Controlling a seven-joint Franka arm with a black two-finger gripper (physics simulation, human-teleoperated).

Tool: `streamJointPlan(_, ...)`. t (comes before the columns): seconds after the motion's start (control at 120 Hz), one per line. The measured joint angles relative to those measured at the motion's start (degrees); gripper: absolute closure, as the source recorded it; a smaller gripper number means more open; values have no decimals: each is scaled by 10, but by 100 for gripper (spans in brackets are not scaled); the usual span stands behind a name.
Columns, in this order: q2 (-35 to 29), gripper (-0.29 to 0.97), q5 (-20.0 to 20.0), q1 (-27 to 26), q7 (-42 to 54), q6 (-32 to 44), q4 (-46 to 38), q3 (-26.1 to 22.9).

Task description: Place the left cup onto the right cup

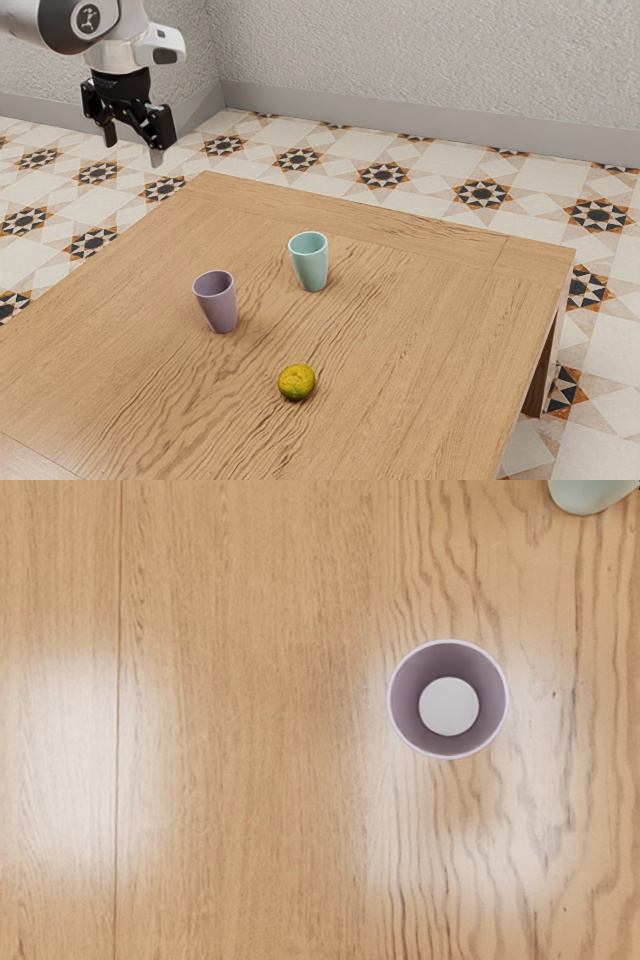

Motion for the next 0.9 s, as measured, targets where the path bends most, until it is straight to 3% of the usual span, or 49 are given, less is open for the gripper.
streamJointPlan(0.325,0,0,-2,-6,9,3,-28,-2)
streamJointPlan(0.492,-1,0,-8,-2,11,50,-89,-11)
streamJointPlan(0.9,21,0,-94,-5,-7,146,-186,-17)
